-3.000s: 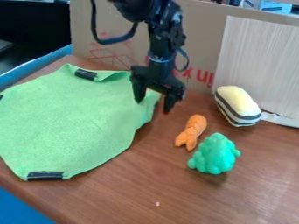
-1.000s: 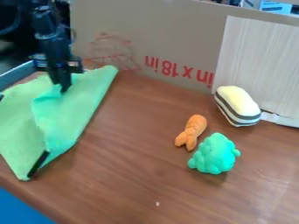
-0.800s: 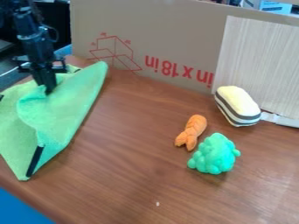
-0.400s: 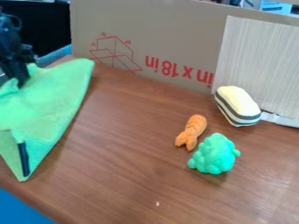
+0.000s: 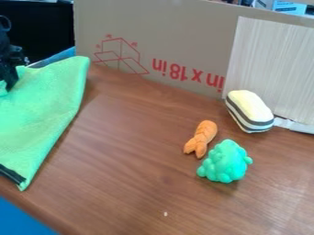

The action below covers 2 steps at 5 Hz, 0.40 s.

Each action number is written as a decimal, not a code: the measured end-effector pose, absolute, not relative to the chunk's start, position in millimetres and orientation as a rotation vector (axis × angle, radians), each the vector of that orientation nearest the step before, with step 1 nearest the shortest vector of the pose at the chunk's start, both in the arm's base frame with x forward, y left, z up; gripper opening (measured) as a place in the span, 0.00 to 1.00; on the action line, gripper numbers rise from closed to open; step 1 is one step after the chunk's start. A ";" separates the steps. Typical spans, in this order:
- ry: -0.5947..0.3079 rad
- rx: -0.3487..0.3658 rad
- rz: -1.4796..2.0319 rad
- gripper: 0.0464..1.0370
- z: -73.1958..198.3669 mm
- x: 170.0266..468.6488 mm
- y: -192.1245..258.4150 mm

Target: Fold the cloth from right to left

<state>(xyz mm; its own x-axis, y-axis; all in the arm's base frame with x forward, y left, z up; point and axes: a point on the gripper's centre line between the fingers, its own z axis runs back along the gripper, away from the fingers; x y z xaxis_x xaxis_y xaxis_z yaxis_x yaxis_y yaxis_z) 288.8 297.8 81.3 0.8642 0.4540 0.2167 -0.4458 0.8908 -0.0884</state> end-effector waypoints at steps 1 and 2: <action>-0.228 0.015 0.482 0.04 81.7 284.9 306.4; -0.143 0.082 0.533 0.23 76.5 279.0 315.8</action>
